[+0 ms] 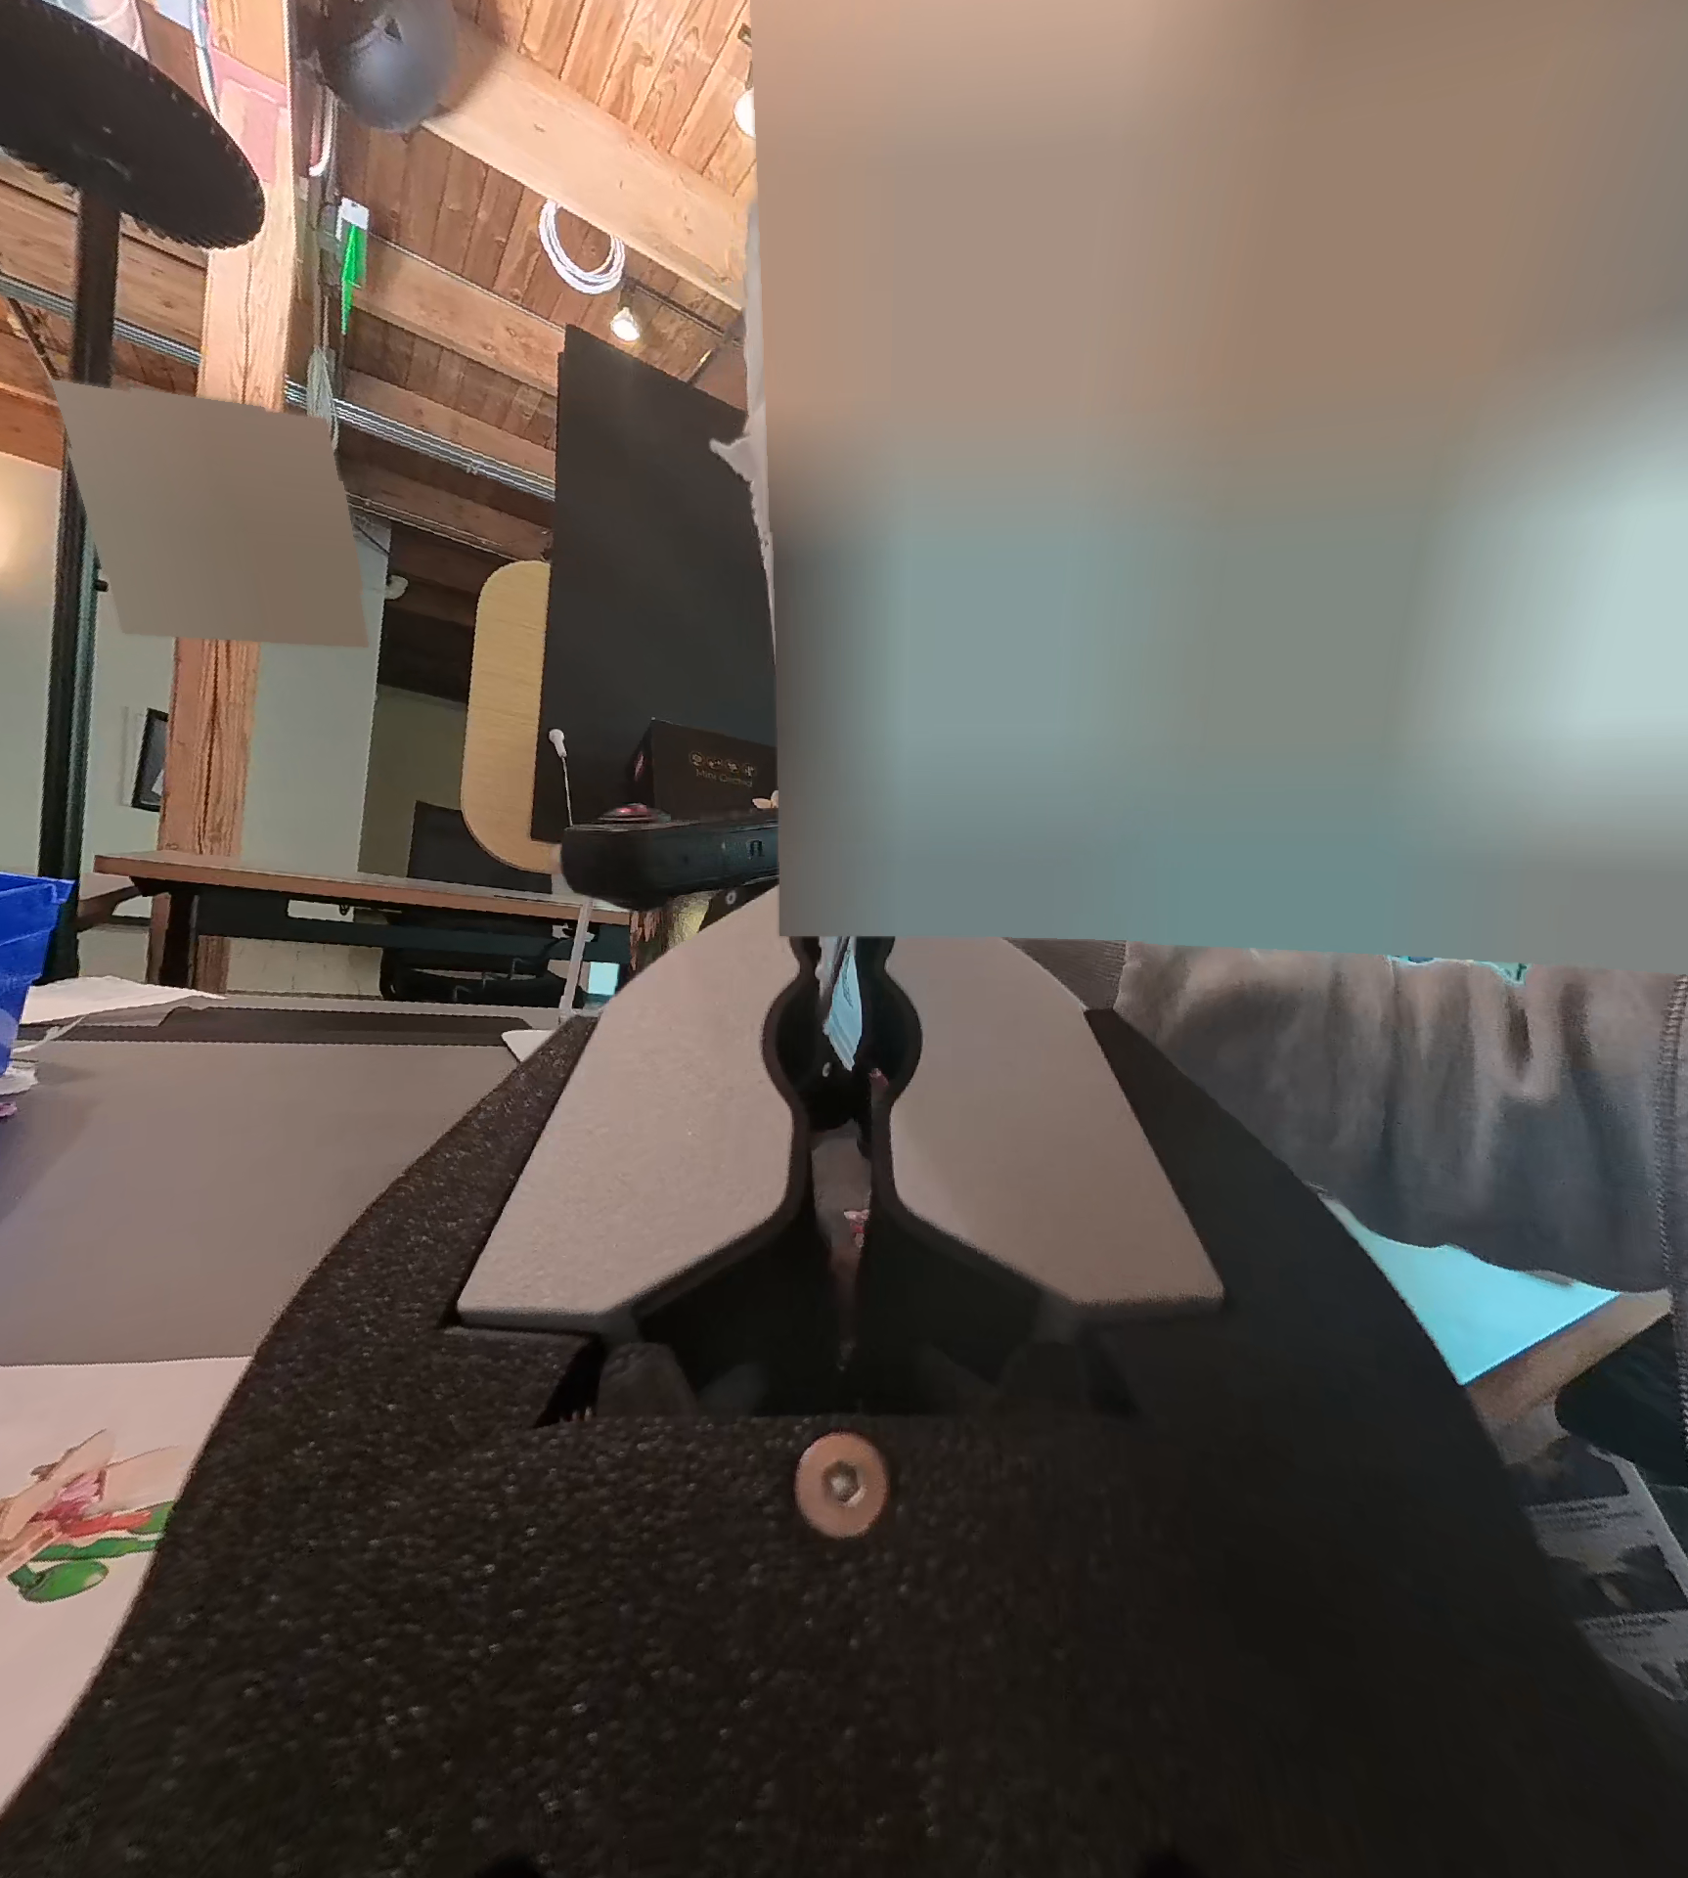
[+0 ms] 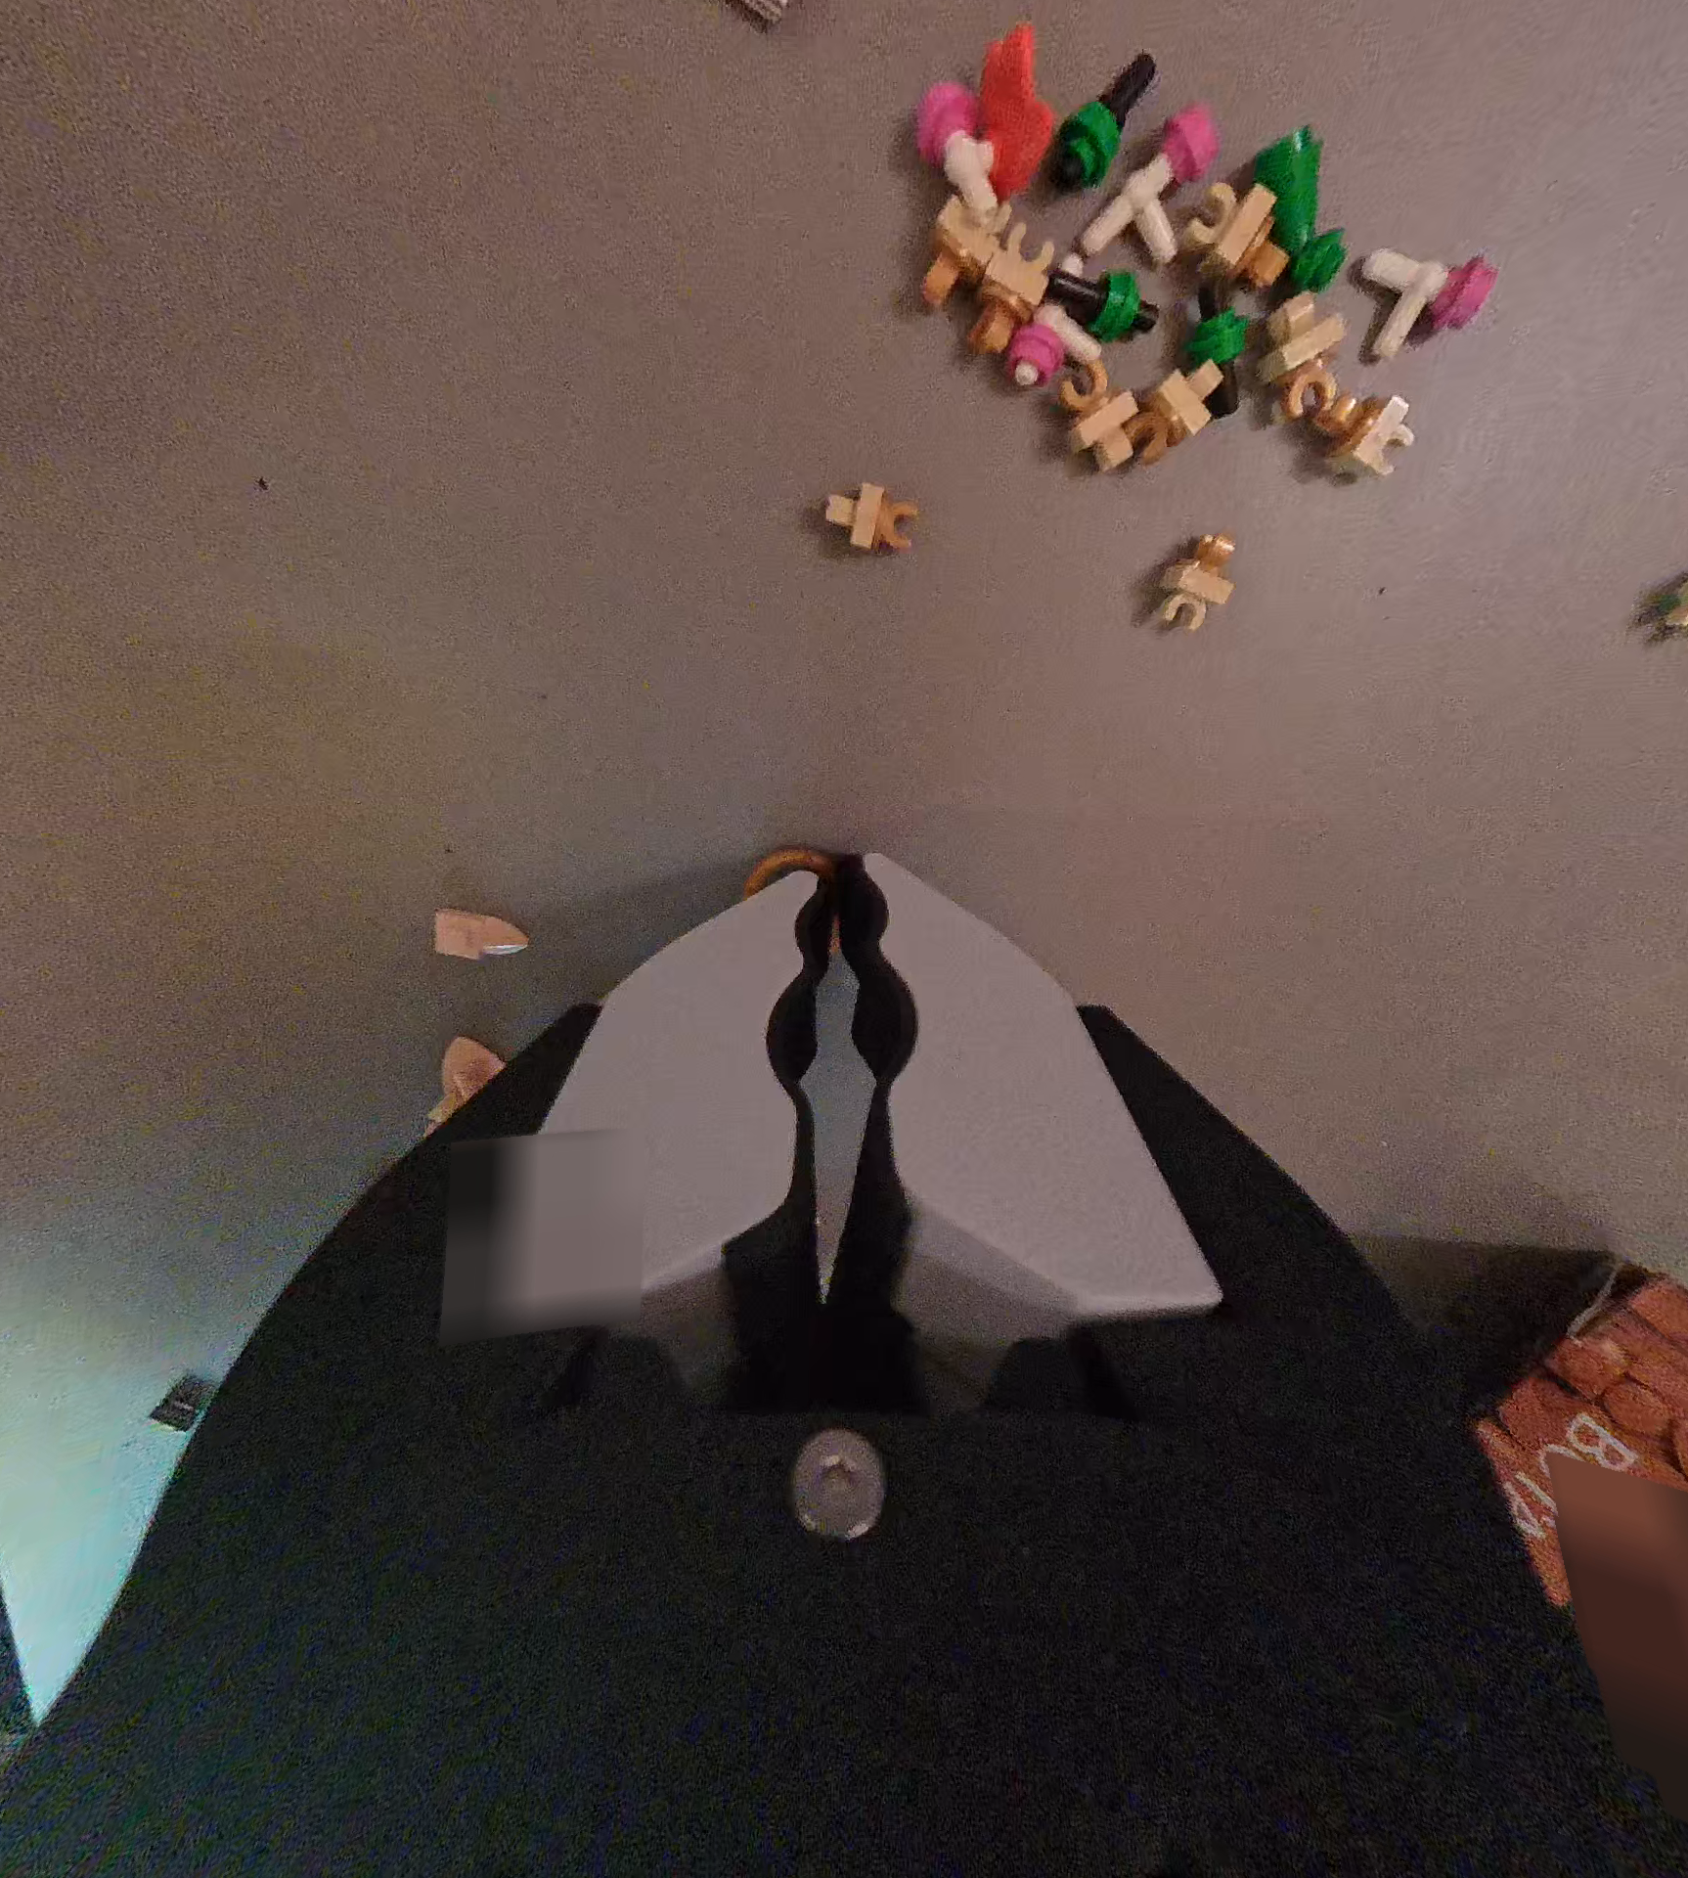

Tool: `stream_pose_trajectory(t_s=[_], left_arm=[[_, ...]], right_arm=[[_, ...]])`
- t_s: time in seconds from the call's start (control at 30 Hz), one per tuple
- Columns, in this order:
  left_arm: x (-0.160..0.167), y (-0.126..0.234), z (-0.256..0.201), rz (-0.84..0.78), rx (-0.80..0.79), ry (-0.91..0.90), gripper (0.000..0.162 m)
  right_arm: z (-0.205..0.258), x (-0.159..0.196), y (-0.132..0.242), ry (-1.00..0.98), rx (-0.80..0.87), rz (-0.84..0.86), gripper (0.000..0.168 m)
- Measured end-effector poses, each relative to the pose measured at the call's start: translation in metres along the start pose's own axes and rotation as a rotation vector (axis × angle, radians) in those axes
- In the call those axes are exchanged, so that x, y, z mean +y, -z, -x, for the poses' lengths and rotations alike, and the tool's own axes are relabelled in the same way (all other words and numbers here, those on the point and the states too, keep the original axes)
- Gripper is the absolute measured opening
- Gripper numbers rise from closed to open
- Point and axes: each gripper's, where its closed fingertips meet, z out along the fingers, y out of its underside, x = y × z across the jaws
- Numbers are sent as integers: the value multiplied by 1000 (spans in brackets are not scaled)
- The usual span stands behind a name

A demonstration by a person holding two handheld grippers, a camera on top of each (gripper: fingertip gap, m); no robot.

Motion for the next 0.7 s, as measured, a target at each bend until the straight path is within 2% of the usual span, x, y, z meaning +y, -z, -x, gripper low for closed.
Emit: stream_pose_trajectory(t_s=[0.07, 0.13, 0.27, 0.33, 0.4, 0.5, 0.6, 0.7], left_arm=[[1, 1, -1, 7, 2, 3, 4], [3, 1, -1, 15, 6, 7, 4], [10, -1, -3, 44, 15, 8, 4], [13, -1, -4, 62, 12, 7, 4], [17, -1, -4, 87, 4, 5, 4], [21, -2, -5, 102, 5, 26, 4], [22, -1, -6, 109, 2, 29, 4], [21, -2, -6, 103, 0, 40, 4]], right_arm=[[0, -2, 5, 29, 37, -32, 1], [-1, -12, 27, 22, 82, -128, 1], [15, -50, 119, 66, 177, -447, 1], [40, -76, 172, 124, 171, -654, 1], [75, -100, 207, 211, 133, -814, 1], [111, -126, 209, 298, 110, -844, 2], [120, -141, 189, 293, 122, -801, 2], [115, -141, 168, 270, 168, -709, 3]])
